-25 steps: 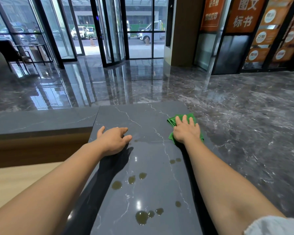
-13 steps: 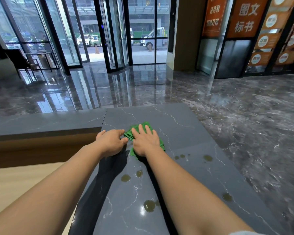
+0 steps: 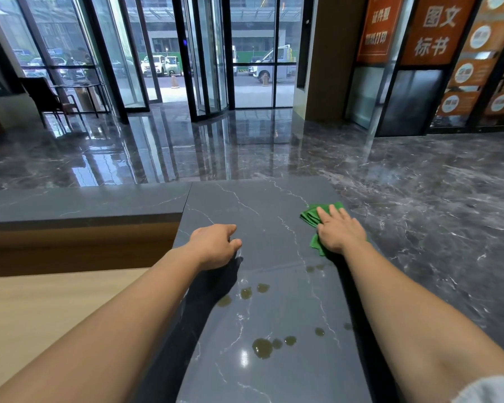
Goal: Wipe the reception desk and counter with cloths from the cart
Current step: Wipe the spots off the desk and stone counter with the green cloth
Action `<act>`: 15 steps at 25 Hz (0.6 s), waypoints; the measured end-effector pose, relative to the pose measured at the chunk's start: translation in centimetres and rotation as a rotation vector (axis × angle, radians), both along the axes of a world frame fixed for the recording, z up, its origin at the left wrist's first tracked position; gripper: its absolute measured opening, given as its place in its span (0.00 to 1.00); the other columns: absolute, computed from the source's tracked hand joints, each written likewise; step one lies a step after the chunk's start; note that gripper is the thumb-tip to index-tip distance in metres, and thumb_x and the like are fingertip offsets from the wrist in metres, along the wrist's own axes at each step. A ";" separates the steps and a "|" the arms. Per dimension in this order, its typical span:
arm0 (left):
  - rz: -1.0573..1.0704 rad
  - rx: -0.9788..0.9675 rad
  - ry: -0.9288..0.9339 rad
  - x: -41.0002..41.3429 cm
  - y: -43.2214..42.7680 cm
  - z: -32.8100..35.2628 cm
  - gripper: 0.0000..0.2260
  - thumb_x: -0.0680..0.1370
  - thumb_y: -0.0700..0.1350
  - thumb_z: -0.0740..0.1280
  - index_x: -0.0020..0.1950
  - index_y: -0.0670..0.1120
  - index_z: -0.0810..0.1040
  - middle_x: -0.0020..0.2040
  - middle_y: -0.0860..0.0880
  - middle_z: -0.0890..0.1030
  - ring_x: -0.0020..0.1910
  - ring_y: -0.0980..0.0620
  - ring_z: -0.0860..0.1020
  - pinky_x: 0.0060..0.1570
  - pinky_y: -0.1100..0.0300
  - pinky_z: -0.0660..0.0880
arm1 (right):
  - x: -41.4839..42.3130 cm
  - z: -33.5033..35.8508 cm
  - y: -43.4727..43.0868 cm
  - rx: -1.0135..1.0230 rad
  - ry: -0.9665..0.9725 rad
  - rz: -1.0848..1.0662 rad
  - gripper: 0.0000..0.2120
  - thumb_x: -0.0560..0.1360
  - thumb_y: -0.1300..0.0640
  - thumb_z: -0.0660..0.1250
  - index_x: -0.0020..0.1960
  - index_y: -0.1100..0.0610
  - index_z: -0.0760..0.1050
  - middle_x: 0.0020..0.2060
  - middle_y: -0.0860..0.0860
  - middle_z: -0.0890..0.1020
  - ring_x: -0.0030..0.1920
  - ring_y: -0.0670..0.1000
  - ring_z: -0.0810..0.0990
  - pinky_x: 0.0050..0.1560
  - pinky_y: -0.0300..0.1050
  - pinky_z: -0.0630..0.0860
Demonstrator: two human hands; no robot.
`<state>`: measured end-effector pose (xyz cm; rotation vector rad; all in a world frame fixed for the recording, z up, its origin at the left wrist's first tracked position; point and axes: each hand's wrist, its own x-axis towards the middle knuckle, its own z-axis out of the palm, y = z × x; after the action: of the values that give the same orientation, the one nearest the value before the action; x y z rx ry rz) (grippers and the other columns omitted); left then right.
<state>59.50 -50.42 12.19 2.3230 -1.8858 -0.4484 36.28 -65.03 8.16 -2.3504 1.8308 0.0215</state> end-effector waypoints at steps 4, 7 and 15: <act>-0.004 -0.013 0.026 0.2 0.0 -0.2 0.23 0.83 0.51 0.56 0.77 0.47 0.61 0.74 0.47 0.68 0.72 0.45 0.68 0.71 0.50 0.64 | 0.3 0.2 0.1 0.010 0.013 -0.069 0.28 0.82 0.56 0.47 0.80 0.49 0.44 0.79 0.51 0.43 0.79 0.55 0.43 0.77 0.56 0.45; -0.001 -0.022 0.044 0.3 -0.1 -0.2 0.24 0.83 0.51 0.57 0.78 0.47 0.59 0.74 0.48 0.67 0.72 0.46 0.67 0.72 0.51 0.62 | 2.7 0.3 1.4 -0.005 0.014 -0.115 0.29 0.81 0.56 0.48 0.80 0.49 0.44 0.79 0.52 0.43 0.78 0.57 0.43 0.77 0.57 0.45; 0.011 -0.050 0.063 0.3 0.1 -0.4 0.22 0.82 0.51 0.58 0.75 0.46 0.63 0.72 0.46 0.71 0.70 0.46 0.69 0.70 0.52 0.64 | 12.3 -0.2 7.3 -0.050 -0.016 0.179 0.30 0.81 0.55 0.51 0.80 0.50 0.43 0.79 0.53 0.43 0.78 0.58 0.42 0.76 0.58 0.44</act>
<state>59.80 -50.28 11.76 2.2589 -1.8340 -0.4614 48.62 -57.74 8.00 -2.5338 1.6266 -0.0225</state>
